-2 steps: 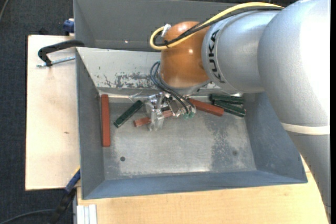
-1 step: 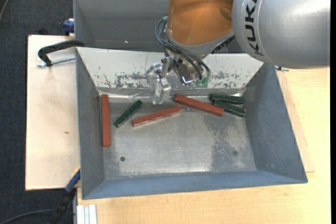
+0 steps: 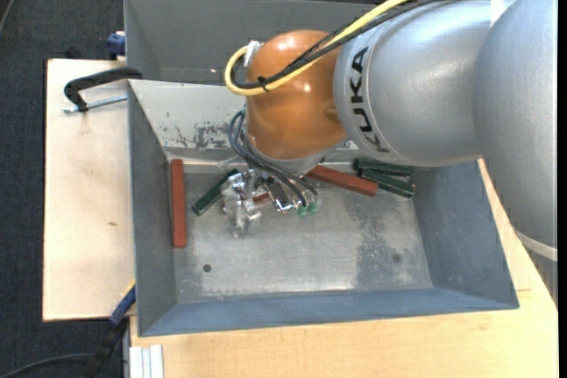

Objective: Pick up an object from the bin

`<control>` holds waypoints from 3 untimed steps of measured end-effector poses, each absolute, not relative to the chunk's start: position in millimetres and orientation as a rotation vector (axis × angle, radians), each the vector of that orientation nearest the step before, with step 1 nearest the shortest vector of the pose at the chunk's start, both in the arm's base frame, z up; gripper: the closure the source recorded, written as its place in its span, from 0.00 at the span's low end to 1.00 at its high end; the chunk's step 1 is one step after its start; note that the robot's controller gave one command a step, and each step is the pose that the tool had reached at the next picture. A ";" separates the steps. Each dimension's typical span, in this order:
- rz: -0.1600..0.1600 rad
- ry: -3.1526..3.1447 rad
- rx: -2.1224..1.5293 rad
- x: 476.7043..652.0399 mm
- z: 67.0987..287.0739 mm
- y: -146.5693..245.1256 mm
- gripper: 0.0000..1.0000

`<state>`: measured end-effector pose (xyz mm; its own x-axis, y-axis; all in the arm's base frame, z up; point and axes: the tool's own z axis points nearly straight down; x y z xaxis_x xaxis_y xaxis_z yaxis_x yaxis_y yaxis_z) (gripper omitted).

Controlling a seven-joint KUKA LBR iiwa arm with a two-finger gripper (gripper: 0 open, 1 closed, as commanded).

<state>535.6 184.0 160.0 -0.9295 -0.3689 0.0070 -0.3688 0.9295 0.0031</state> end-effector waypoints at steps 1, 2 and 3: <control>-0.003 -3.090 0.585 538.8 164.8 183.1 0.00; -0.001 -3.042 0.808 593.3 71.5 114.7 0.00; -0.003 -3.040 0.808 592.7 71.2 115.7 1.00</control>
Offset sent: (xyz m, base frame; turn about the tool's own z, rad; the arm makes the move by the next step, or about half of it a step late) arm 0.0000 0.0000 0.0000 0.0000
